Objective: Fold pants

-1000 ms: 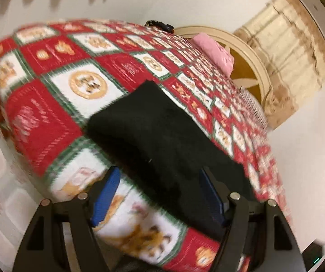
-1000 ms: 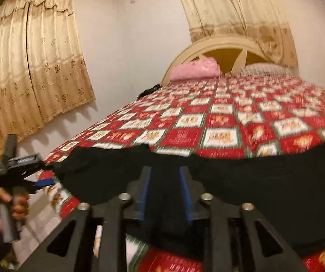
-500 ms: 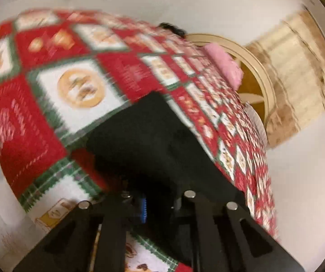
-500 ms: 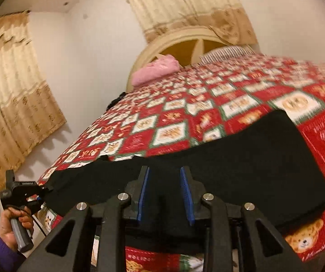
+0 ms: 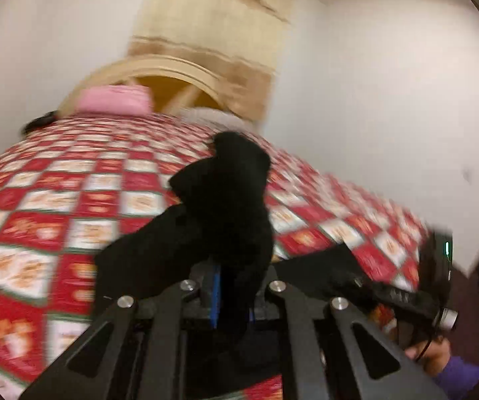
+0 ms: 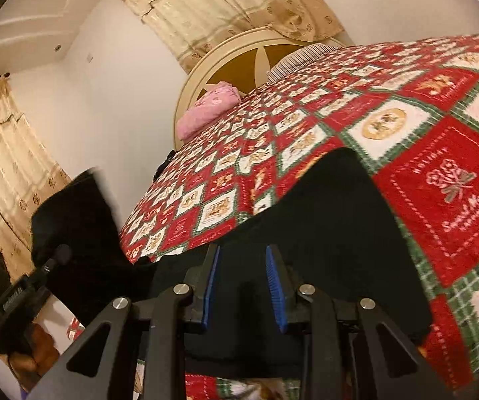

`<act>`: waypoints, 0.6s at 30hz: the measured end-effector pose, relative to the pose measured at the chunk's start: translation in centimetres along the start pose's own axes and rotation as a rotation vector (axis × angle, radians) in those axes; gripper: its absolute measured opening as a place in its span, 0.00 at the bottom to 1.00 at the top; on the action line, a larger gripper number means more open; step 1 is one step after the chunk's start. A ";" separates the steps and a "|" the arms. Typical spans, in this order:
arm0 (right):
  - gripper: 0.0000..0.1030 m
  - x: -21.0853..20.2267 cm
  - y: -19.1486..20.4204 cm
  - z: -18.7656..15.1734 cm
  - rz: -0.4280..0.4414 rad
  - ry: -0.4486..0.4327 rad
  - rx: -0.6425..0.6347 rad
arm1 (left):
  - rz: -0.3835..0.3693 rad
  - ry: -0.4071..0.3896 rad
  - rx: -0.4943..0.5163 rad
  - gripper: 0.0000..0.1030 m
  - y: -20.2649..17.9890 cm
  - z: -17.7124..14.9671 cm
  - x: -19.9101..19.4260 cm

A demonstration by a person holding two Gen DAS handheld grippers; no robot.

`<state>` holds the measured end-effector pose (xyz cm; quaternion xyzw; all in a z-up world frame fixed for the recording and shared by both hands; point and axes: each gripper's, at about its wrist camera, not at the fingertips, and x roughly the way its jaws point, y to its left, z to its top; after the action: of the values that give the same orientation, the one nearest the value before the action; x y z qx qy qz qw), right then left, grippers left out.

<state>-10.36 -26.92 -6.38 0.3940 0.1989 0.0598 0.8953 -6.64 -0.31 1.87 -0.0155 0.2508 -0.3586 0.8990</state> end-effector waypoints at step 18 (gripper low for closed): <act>0.62 0.1 -2.8 1.7 0.278 0.065 0.303 | 0.017 0.137 0.414 0.75 -5.4 -5.4 1.2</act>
<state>-9.72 -29.95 -7.46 0.5457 0.1781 0.1650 0.8021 -11.88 -4.30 -2.27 0.1961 0.2322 -0.3949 0.8670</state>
